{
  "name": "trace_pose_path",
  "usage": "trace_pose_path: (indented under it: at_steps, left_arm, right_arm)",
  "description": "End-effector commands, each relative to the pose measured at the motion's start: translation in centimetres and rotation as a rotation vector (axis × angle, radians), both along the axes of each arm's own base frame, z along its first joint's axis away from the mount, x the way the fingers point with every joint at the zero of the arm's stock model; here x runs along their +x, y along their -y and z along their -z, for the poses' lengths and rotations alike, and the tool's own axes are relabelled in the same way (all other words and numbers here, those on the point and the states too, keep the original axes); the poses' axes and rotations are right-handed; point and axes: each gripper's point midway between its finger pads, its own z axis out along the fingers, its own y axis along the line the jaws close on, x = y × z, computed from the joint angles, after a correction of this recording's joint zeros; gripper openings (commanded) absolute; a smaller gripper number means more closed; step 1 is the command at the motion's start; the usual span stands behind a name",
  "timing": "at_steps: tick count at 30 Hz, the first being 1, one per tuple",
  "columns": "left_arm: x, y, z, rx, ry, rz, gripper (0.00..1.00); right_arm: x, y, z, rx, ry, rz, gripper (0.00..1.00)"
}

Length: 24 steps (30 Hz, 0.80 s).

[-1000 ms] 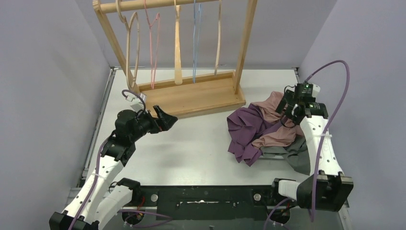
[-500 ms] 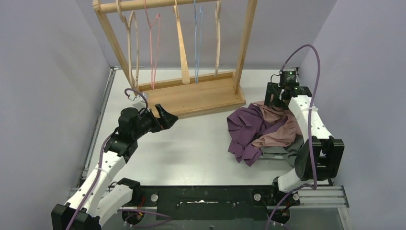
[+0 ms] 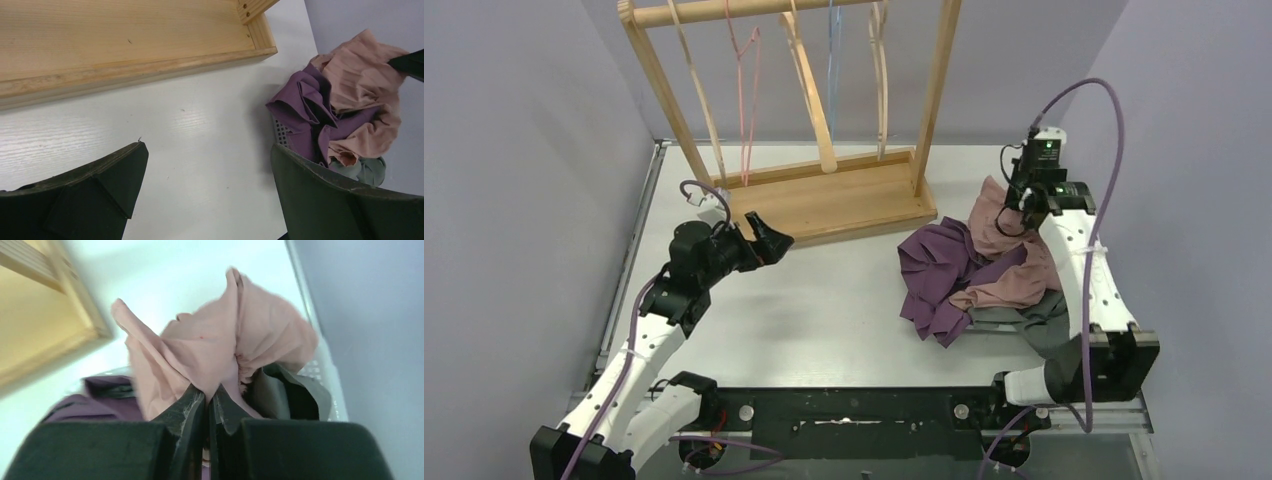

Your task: Place the skirt on the hanger

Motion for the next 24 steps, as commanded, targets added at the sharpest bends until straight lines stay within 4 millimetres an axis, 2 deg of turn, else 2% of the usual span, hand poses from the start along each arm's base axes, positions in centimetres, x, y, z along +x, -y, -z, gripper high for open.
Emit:
trace_pose_path:
  at_steps: [1, 9, 17, 21, 24]
  left_arm:
    - [0.9, -0.4, -4.3, -0.006, 0.118, -0.029, 0.96]
    - [1.0, -1.3, -5.4, 0.010, 0.126, -0.077, 0.96]
    - [1.2, -1.6, -6.3, -0.002, 0.130, -0.100, 0.96]
    - [1.4, -2.0, -6.6, 0.006, 0.126, -0.128, 0.96]
    - [1.5, -2.6, -6.4, 0.021, 0.116, -0.157, 0.96]
  right_arm:
    - [-0.9, -0.1, -15.6, 0.021, 0.459, 0.057, 0.00]
    - [-6.0, -1.5, -29.5, 0.086, 0.811, -0.024, 0.00]
    - [-11.6, -4.4, -39.6, 0.134, 1.059, -0.221, 0.00]
    - [-14.2, -7.3, -42.9, 0.180, 1.148, -0.402, 0.00]
    - [-16.3, -10.4, -43.7, 0.241, 1.169, -0.585, 0.00]
